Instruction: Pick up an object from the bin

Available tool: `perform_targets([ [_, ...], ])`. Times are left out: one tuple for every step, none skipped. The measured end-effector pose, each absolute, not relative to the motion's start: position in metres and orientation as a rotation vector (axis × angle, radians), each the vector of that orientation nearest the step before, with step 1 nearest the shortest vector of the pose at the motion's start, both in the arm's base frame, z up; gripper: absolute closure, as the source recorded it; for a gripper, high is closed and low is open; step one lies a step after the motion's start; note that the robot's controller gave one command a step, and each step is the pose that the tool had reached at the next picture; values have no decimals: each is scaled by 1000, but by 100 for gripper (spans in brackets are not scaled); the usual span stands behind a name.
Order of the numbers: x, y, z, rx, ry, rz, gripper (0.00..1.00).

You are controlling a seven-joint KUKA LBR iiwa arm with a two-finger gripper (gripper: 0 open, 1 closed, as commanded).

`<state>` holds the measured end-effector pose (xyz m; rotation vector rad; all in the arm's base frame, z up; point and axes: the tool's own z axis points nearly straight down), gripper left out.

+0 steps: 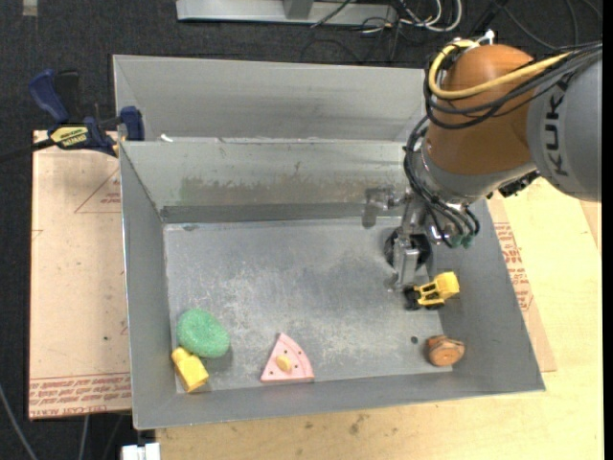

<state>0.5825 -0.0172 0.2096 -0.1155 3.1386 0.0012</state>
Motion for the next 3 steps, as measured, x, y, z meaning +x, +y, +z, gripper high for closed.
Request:
perform_targets([
  [584, -59, 176, -159, 3125, -1, 0],
  [577, -81, 138, -135, 3143, 0, 0],
  [576, -80, 138, -129, 3141, 2, 0],
])
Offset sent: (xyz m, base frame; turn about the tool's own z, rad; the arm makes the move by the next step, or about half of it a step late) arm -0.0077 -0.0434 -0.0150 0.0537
